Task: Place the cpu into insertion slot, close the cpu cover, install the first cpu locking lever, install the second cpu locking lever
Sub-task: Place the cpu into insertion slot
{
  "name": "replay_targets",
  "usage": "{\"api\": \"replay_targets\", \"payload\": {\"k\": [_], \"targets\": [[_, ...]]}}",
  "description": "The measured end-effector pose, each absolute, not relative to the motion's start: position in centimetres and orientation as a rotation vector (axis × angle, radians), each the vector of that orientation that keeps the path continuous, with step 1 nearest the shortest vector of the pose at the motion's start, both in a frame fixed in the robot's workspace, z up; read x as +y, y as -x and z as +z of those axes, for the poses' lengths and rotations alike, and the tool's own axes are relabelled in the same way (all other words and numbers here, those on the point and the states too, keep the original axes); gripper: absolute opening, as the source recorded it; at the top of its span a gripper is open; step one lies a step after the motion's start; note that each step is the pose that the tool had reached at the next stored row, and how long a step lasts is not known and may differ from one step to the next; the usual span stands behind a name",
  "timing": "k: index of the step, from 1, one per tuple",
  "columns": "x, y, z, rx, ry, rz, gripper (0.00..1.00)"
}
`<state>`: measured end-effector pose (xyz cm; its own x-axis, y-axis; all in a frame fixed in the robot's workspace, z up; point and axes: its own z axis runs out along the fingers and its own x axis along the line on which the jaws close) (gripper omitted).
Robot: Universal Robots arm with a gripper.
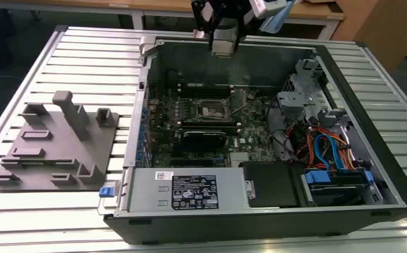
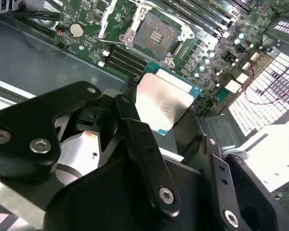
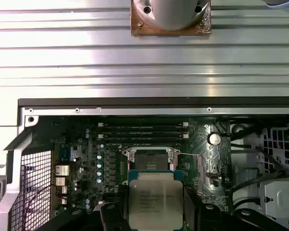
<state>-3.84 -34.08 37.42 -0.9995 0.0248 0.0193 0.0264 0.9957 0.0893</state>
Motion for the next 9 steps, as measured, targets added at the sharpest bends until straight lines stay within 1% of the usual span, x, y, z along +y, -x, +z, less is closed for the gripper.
{"api": "replay_targets", "payload": {"k": [9], "targets": [[-34.07,3.84,37.41,-3.12,0.072,-0.14,0.54]]}}
